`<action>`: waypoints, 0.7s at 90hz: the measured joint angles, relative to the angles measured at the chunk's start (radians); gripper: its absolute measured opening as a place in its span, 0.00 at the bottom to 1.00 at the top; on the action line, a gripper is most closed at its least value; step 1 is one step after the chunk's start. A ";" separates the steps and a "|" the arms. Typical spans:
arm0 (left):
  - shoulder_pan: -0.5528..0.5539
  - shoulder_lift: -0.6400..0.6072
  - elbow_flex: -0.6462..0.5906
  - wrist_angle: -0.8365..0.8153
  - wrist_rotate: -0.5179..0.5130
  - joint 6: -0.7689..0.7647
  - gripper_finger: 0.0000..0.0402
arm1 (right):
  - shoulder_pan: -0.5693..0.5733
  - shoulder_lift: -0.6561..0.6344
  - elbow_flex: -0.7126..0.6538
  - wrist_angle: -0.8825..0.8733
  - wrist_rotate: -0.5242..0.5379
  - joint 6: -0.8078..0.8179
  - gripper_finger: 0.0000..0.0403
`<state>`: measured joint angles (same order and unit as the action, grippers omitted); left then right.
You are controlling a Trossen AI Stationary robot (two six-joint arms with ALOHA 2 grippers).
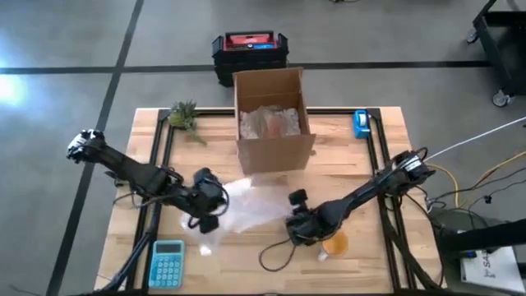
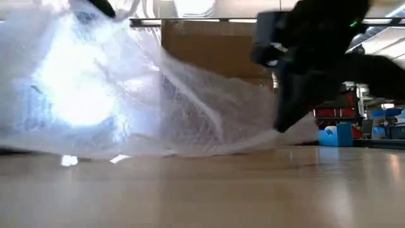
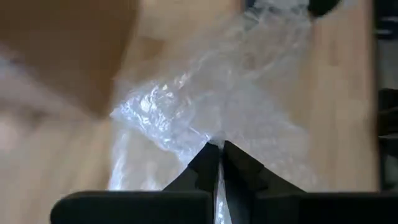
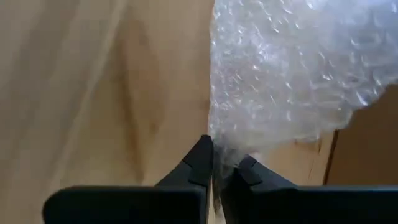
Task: Wrap mug
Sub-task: Wrap the yellow mug with bubble wrap
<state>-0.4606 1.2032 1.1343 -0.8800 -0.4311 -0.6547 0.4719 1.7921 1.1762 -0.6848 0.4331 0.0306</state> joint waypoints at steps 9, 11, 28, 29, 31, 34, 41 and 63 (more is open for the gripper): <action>0.000 -0.044 0.000 -0.059 -0.057 -0.052 0.00 | 0.011 -0.030 -0.036 -0.047 0.006 0.041 0.00; 0.000 -0.053 0.000 -0.074 -0.061 -0.064 0.00 | 0.014 -0.037 -0.045 -0.051 0.006 0.051 0.00; 0.002 -0.073 0.000 -0.164 -0.154 -0.167 0.00 | 0.019 -0.087 -0.083 -0.071 0.011 0.122 0.00; 0.003 -0.073 0.000 -0.165 -0.158 -0.171 0.00 | 0.018 -0.087 -0.084 -0.072 0.012 0.128 0.00; 0.004 -0.071 -0.001 -0.166 -0.165 -0.177 0.00 | 0.016 -0.088 -0.085 -0.073 0.011 0.134 0.00; 0.005 -0.068 -0.005 -0.166 -0.172 -0.181 0.00 | 0.013 -0.088 -0.086 -0.077 0.005 0.135 0.00; 0.015 -0.050 -0.023 -0.168 -0.177 -0.182 0.00 | 0.011 -0.096 -0.080 -0.100 -0.023 0.134 0.00; 0.071 -0.030 -0.127 -0.188 -0.178 -0.178 0.00 | 0.019 -0.156 -0.035 -0.329 -0.138 0.212 0.05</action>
<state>-0.3897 1.1731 1.0076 -1.0684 -0.6089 -0.8322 0.4908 1.6357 1.1416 -1.0134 0.2946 0.2427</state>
